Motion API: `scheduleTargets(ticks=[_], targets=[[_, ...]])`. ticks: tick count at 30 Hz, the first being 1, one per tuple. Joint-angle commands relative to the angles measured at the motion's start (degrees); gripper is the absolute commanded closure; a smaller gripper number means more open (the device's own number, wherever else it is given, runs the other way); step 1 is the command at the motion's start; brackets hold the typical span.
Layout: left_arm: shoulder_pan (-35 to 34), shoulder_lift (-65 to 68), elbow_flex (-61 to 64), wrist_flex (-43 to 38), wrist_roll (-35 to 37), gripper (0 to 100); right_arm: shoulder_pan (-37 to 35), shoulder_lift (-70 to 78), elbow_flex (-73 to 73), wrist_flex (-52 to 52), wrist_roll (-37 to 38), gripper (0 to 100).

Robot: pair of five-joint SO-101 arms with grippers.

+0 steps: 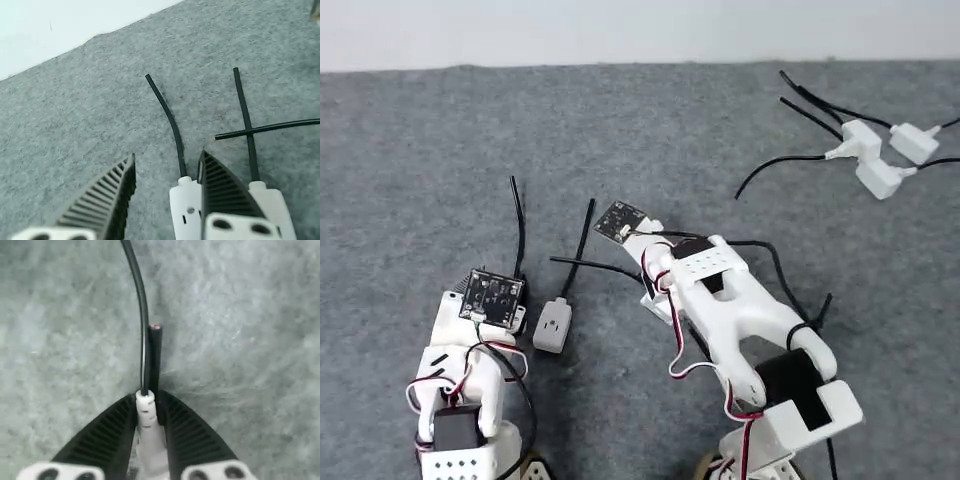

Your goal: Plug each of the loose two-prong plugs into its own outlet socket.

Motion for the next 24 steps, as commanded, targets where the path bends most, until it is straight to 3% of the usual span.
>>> scheduleTargets(ticks=[1, 11, 18, 24], targets=[[0.18, -0.79, -0.75, -1.76, -0.53, 80, -0.31, -5.41, -3.6, 6.55, 0.18, 99.1], [0.26, -0.79, -0.75, -1.58, -0.62, 80, -5.93, -22.9, -20.92, 31.08, -3.34, 99.1], [0.44, -0.79, -0.75, -1.58, -0.53, 80, -10.07, -27.65, -31.74, 37.85, -5.1, 99.1], [0.18, -0.79, -0.75, -1.58, -0.53, 80, -9.1, -27.56, -34.02, 41.63, -5.1, 99.1]])
